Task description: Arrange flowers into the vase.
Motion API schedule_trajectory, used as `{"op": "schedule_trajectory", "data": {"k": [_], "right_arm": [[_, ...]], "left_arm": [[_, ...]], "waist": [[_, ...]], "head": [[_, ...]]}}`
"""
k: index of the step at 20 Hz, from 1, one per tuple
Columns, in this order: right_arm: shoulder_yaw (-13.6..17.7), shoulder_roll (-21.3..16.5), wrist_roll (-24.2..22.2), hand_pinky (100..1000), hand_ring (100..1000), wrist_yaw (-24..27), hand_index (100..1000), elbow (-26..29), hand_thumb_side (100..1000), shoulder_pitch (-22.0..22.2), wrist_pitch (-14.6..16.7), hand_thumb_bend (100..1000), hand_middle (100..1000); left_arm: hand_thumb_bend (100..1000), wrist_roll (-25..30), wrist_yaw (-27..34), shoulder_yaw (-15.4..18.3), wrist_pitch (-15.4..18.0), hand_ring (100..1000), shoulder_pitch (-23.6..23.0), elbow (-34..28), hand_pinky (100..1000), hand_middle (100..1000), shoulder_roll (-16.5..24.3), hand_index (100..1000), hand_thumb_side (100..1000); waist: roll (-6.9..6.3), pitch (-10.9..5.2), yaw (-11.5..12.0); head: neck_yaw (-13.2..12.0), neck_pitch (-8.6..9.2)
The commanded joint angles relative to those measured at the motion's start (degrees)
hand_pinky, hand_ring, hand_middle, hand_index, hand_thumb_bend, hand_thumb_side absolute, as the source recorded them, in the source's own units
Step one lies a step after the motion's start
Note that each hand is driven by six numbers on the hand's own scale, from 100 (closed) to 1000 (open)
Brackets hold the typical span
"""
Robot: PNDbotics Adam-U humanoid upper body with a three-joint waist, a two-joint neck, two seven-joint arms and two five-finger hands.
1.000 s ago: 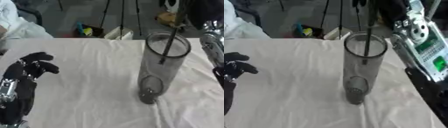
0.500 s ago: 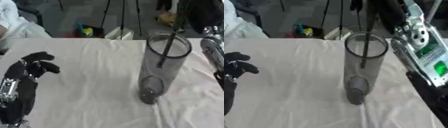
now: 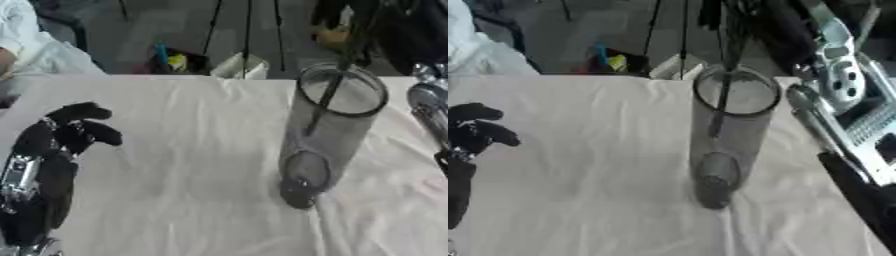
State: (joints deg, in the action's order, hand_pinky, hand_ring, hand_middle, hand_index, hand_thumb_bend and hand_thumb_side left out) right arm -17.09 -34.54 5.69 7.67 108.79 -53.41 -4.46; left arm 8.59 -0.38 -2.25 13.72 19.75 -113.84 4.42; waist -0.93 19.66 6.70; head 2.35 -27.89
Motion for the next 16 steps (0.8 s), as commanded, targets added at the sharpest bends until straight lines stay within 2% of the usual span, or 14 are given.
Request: {"op": "schedule_trajectory", "data": {"k": [1, 13, 16], "right_arm": [[0.16, -1.98, -0.84, 401, 312, -2.55, 334, 1.81, 747, -0.50, 0.20, 100, 183], [-0.47, -4.01, -6.38, 438, 373, -10.44, 349, 5.65, 763, 1.06, 1.17, 100, 255], [-0.69, -4.40, -9.04, 446, 387, -12.50, 355, 5.78, 777, 1.07, 1.15, 100, 268]], "left_arm": [[113, 0.11, 0.10, -0.37, -0.04, 595, 0.82, -0.75, 588, 665, 0.31, 787, 1000], [113, 0.14, 0.12, -0.37, -0.15, 596, 0.79, -0.75, 588, 666, 0.35, 786, 1000], [113, 0.22, 0.12, -0.43, -0.14, 596, 0.74, -0.75, 588, 666, 0.33, 786, 1000]], "waist": [[0.96, -0.31, 0.02], [1.00, -0.38, -0.21], [0.99, -0.37, -0.29]], "head": [[-0.23, 0.75], [-0.40, 0.81], [-0.43, 0.75]]}}
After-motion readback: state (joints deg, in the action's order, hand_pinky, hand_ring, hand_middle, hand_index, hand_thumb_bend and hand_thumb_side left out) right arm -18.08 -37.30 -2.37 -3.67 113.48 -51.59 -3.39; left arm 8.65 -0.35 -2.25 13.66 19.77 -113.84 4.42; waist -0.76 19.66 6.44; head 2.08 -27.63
